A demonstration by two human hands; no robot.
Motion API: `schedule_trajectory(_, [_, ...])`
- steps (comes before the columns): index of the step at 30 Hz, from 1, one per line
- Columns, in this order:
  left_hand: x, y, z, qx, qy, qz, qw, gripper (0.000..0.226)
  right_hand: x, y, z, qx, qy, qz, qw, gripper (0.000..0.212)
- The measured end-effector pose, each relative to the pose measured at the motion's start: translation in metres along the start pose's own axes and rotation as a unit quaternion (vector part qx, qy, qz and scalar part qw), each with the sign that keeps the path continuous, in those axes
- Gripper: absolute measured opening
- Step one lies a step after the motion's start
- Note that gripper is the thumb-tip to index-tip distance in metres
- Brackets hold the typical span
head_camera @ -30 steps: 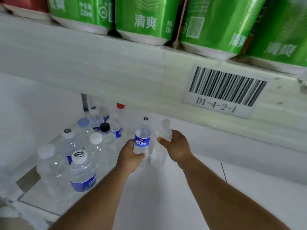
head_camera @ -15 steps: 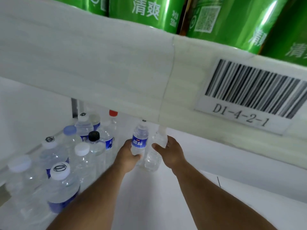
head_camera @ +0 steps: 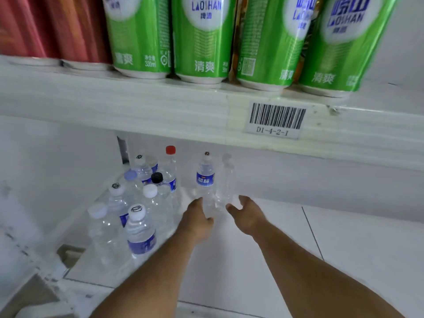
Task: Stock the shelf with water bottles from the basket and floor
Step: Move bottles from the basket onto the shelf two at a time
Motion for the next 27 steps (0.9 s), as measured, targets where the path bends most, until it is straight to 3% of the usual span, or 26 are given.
schedule_trajectory(6, [-0.007,0.017,-0.104,0.089,-0.121,0.218,0.964,0.073,0.005,-0.030,-0.113,0.036,0.034,-0.197,0.979,0.073])
schedule_trajectory(9, [0.005,0.024,-0.149,0.119,-0.145,0.274,0.943,0.072,0.001,-0.047,-0.161,0.042,0.044,-0.260,0.964,0.072])
schedule_trajectory(21, [0.048,0.022,-0.265,0.140,-0.096,0.244,0.955,0.069,-0.025,-0.081,-0.277,0.082,0.078,-0.287,0.951,0.070])
schedule_trajectory(27, [0.076,-0.031,-0.329,0.193,-0.061,0.240,0.949,0.070,-0.082,-0.099,-0.331,0.122,0.068,-0.247,0.959,0.067])
Point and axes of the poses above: each hand's wrist, its own z-axis towards the middle knuckle, its own y-axis out of the back of the hand, x = y × z, the point moved 9 cm from there along z, towards the middle knuckle, and after that the axes turned 8 degrees about z, right-handed, at the moved point
